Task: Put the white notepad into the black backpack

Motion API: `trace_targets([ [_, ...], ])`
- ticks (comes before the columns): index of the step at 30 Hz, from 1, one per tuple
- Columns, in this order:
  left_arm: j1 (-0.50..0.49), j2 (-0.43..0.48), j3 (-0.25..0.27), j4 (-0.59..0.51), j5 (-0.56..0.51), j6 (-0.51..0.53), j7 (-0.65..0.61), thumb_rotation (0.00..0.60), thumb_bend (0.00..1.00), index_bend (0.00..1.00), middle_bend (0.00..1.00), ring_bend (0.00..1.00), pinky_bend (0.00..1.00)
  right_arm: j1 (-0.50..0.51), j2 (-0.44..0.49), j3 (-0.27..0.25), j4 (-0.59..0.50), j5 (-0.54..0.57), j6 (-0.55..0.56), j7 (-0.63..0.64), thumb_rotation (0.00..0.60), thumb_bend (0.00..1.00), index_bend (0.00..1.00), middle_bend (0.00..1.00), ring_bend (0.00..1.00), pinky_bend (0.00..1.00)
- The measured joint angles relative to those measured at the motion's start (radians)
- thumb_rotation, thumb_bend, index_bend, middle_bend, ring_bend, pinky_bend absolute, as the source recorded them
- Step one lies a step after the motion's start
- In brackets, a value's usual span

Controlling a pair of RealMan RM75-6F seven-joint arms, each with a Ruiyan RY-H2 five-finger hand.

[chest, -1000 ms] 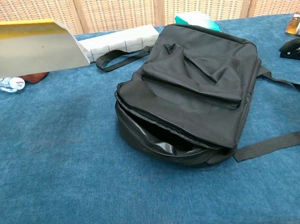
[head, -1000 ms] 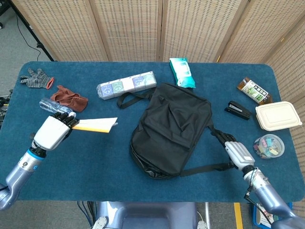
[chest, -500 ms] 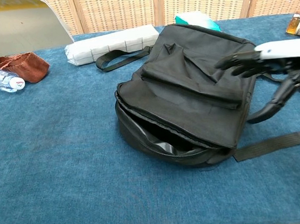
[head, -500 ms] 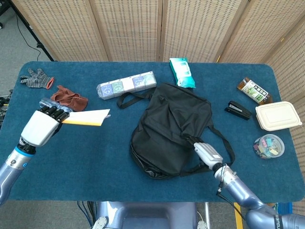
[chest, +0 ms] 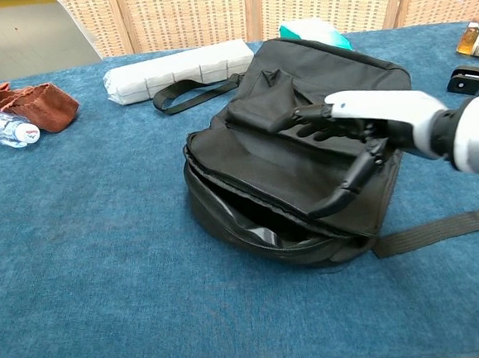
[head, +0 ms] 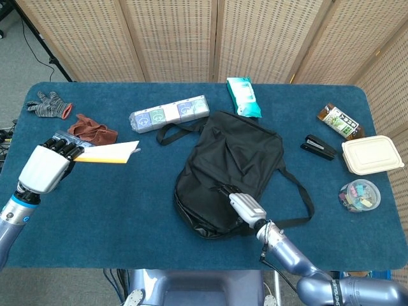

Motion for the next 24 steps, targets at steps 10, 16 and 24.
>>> trace_targets([
  [10, 0.0, -0.018, -0.001, 0.043, -0.014, -0.006, -0.031, 0.6, 0.71, 0.84, 0.62, 0.52, 0.65, 0.017, -0.084, -0.002, 0.035, -0.004, 0.035, -0.013, 0.6, 0.0, 0.13, 0.06, 0.0, 0.0],
  [16, 0.001, -0.031, 0.0, 0.073, -0.021, -0.008, -0.053, 0.6, 0.71, 0.84, 0.62, 0.52, 0.65, 0.014, -0.122, 0.001, 0.044, -0.033, 0.073, -0.004, 0.6, 0.0, 0.14, 0.06, 0.0, 0.0],
  [24, 0.005, -0.038, 0.0, 0.091, -0.026, 0.003, -0.072, 0.6, 0.71, 0.84, 0.62, 0.52, 0.65, -0.001, -0.209, -0.04, 0.126, -0.111, 0.139, -0.044, 0.6, 0.0, 0.14, 0.07, 0.0, 0.0],
])
